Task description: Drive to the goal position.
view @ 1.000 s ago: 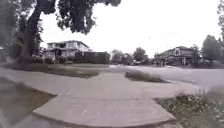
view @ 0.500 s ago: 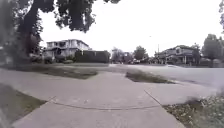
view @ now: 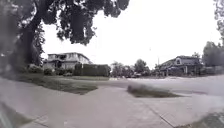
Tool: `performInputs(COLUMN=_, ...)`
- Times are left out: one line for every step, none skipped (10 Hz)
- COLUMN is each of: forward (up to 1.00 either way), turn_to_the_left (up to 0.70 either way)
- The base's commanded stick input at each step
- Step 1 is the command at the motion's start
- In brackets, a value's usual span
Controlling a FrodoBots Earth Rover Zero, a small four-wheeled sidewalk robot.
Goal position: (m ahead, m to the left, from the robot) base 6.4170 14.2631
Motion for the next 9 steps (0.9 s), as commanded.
performInputs(forward=0.7, turn_to_the_left=0.35)
performInputs(forward=0.7, turn_to_the_left=0.35)
performInputs(forward=0.7, turn_to_the_left=0.35)
performInputs(forward=0.7, turn_to_the_left=0.35)
performInputs(forward=0.7, turn_to_the_left=0.35)
performInputs(forward=0.7, turn_to_the_left=0.35)
performInputs(forward=0.7, turn_to_the_left=0.35)
performInputs(forward=0.7, turn_to_the_left=0.35)
performInputs(forward=0.7, turn_to_the_left=0.35)
